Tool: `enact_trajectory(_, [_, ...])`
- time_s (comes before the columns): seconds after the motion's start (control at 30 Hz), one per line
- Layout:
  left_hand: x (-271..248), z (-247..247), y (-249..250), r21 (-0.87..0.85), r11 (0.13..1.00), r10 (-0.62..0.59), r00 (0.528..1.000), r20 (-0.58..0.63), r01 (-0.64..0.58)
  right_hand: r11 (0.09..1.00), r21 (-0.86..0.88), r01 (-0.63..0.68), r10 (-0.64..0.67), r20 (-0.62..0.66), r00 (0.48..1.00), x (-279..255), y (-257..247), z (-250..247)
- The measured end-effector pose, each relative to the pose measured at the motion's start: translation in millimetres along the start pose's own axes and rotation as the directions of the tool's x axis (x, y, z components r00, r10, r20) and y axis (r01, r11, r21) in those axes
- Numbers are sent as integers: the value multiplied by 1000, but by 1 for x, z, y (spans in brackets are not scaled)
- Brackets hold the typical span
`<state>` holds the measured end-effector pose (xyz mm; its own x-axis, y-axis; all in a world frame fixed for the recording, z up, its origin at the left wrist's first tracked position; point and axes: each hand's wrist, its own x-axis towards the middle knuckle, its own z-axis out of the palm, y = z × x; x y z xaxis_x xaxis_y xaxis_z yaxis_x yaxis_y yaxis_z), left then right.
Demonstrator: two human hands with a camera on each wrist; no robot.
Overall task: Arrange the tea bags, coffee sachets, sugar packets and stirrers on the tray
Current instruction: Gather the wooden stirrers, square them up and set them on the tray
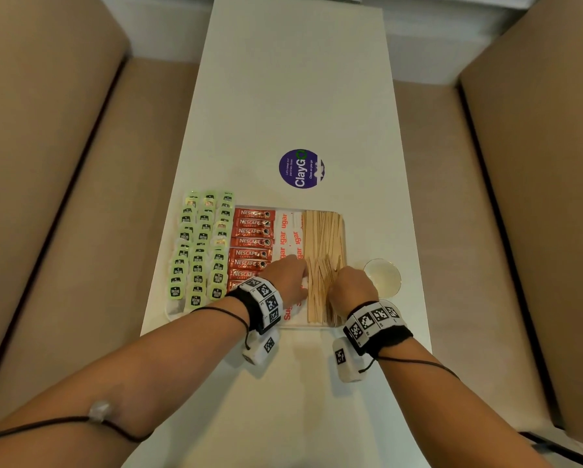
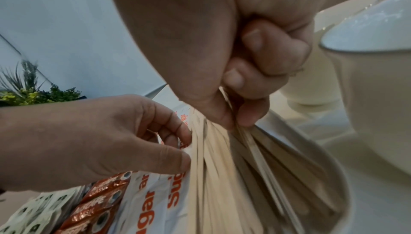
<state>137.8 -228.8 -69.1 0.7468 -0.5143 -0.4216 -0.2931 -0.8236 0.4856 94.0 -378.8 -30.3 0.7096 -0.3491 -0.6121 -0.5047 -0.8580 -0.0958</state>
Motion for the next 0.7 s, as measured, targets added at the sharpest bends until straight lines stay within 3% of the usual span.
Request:
enact_trajectory(0.23, [-3, 0, 2, 27, 1000, 5, 1000, 4, -5, 1000, -29, -1, 0, -32, 999, -2, 0, 0])
enact_trajectory(0.7, [-6, -1, 9, 43, 997, 58, 998, 12, -59, 969, -220, 115, -127, -39, 991, -22, 4, 7])
